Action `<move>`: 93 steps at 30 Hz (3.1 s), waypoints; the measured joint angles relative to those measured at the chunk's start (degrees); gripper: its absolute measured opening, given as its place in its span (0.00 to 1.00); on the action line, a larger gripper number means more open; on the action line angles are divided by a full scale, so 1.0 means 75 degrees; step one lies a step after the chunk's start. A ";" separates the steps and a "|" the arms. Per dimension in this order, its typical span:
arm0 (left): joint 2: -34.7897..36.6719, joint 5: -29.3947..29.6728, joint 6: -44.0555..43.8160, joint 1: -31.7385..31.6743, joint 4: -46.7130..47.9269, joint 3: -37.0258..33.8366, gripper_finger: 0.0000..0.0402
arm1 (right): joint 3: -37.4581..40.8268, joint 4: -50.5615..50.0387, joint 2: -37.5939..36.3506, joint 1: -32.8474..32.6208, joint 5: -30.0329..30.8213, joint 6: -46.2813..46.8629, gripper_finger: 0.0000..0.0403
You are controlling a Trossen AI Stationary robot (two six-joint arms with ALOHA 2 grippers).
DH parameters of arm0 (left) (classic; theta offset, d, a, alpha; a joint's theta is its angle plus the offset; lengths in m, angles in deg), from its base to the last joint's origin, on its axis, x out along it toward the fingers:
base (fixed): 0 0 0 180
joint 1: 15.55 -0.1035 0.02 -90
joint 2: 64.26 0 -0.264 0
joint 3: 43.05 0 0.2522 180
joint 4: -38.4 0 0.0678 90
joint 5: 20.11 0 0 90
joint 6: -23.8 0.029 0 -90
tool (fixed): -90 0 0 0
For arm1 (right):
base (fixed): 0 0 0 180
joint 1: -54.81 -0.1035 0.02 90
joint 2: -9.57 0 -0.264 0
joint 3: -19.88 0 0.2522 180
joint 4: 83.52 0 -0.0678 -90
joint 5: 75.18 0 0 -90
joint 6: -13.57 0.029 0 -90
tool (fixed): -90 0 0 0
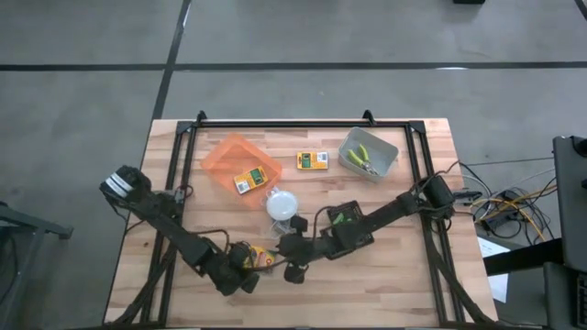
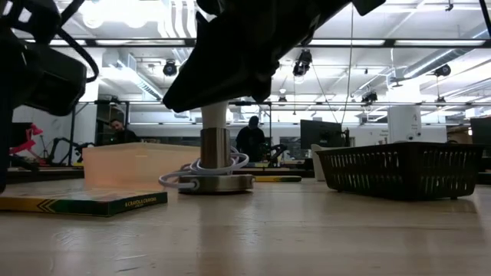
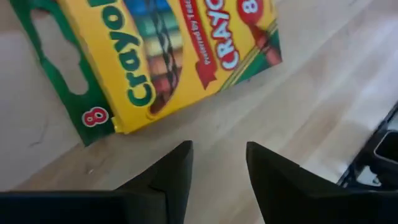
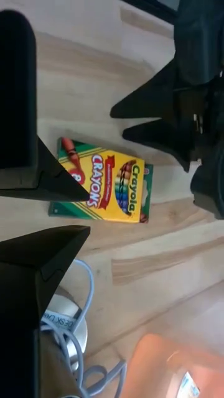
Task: Pick & Place School Supplies
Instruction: Put the box of crayon into the orange bin
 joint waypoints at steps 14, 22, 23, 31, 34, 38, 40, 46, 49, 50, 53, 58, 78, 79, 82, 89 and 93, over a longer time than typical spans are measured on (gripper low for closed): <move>0.0478 0.0962 0.0518 -0.0125 0.2903 0.0031 0.40 | -0.0003 0.0217 -0.0017 -0.0009 -0.0399 0.0320 0.17; 0.0443 0.2248 0.1054 -0.0263 0.3072 -0.0033 0.40 | 0.0003 0.0879 -0.0017 -0.0077 -0.0437 0.0391 0.17; 0.0466 0.2210 0.1051 -0.0298 0.3066 -0.0024 0.40 | 0.0003 0.0920 -0.0017 -0.0082 -0.0437 0.0394 0.17; 0.0827 0.1994 0.0796 -0.0404 0.2882 0.0104 0.40 | 0.0012 0.0876 -0.0017 -0.0128 -0.0437 0.0396 0.17; 0.0807 0.2909 0.1163 -0.0411 0.2468 0.0118 0.40 | 0.0017 0.0864 -0.0017 -0.0131 -0.0436 0.0393 0.17; 0.0598 0.3004 0.1951 -0.0470 0.2393 0.0120 0.40 | 0.0017 0.0867 -0.0017 -0.0128 -0.0431 0.0391 0.17; 0.0502 0.2999 0.1951 -0.0475 0.2348 0.0118 0.40 | 0.0017 0.0865 -0.0017 -0.0128 -0.0432 0.0391 0.17; 0.0337 0.2263 0.2254 -0.0480 0.2082 0.0118 0.40 | 0.0017 0.0867 -0.0017 -0.0128 -0.0431 0.0371 0.17; 0.0172 0.2066 0.2392 -0.0474 0.2061 0.0130 0.40 | 0.0020 0.0867 -0.0017 -0.0128 -0.0428 0.0356 0.17; 0.0116 0.2004 0.2403 -0.0476 0.2028 0.0137 0.40 | 0.0020 0.0867 -0.0017 -0.0128 -0.0428 0.0343 0.17; -0.0028 0.1726 0.2470 -0.0485 0.1677 0.0148 0.40 | 0.0020 0.0867 -0.0017 -0.0125 -0.0428 0.0343 0.17; -0.0061 0.0966 0.4049 -0.0437 0.0489 0.0143 0.40 | 0.0020 0.0861 -0.0017 -0.0150 -0.0428 0.0359 0.17; 0.0804 0.0170 0.1070 -0.0416 0.0434 0.0235 0.40 | 0.0023 -0.0169 -0.0017 -0.0516 -0.0604 0.0399 0.17; 0.0930 0.0187 0.0590 -0.0416 0.0563 0.0232 0.40 | 0.0030 -0.0223 -0.0017 -0.0516 -0.0627 0.0384 0.17; 0.1332 0.0534 -0.0206 -0.0399 0.0622 0.0232 0.40 | 0.0111 -0.0212 -0.0017 -0.0510 -0.0655 0.0345 0.17; 0.1476 0.0375 -0.2338 -0.0393 0.0570 0.0162 0.40 | 0.0679 0.0061 -0.0017 -0.0484 -0.0633 0.0335 0.17; 0.1360 -0.0087 -0.3316 -0.0371 0.0507 0.0115 0.40 | 0.0973 0.0402 -0.0017 -0.0445 -0.0650 0.0321 0.17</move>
